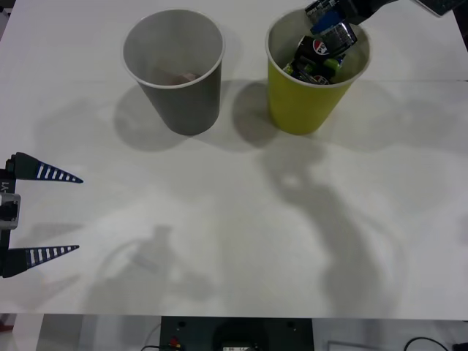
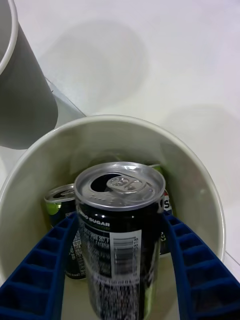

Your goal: Put the can into the green bin and the plastic bottle into the gray bin

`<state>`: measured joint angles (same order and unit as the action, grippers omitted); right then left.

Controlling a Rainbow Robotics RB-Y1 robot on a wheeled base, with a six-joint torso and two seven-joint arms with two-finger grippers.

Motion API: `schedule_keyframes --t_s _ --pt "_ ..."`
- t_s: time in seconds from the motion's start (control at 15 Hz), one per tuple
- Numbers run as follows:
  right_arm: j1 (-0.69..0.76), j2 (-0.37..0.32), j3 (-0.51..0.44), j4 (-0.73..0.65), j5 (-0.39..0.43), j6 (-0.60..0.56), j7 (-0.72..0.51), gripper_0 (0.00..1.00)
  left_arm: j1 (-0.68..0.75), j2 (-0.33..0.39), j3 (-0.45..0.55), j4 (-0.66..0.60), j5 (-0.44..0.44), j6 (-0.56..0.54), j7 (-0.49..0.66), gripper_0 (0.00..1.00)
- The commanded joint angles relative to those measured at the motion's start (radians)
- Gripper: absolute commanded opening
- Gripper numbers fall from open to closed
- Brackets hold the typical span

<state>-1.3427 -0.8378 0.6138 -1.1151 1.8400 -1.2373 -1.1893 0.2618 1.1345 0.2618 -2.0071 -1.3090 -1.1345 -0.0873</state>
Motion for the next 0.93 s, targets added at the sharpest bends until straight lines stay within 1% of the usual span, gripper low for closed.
schedule_keyframes --t_s 0.07,0.13,0.33,0.47,0.6,0.8,0.93 --pt "0.0 -0.017 0.0 -0.011 -0.021 -0.011 0.011 1.0 0.0 0.0 0.0 0.0 0.0 0.0 0.0 1.0" --pt "0.0 -0.034 -0.002 -0.02 -0.036 -0.024 0.007 1.0 0.0 0.0 0.0 0.0 0.0 0.0 0.0 1.0" --pt "0.013 -0.112 -0.034 -0.061 -0.163 -0.091 0.048 1.0 0.0 0.0 0.0 0.0 0.0 0.0 0.0 1.0" --pt "0.083 -0.175 -0.128 -0.129 -0.246 -0.149 0.076 1.0 0.0 0.0 0.0 0.0 0.0 0.0 0.0 1.0" --pt "0.166 -0.23 -0.226 -0.215 -0.3 -0.2 0.096 1.0 0.0 0.0 0.0 0.0 0.0 0.0 0.0 1.0" --pt "0.312 -0.296 -0.355 -0.325 -0.381 -0.215 0.135 1.0 0.0 0.0 0.0 0.0 0.0 0.0 0.0 1.0" --pt "0.409 -0.323 -0.43 -0.37 -0.426 -0.232 0.221 1.0 0.0 0.0 0.0 0.0 0.0 0.0 0.0 1.0"
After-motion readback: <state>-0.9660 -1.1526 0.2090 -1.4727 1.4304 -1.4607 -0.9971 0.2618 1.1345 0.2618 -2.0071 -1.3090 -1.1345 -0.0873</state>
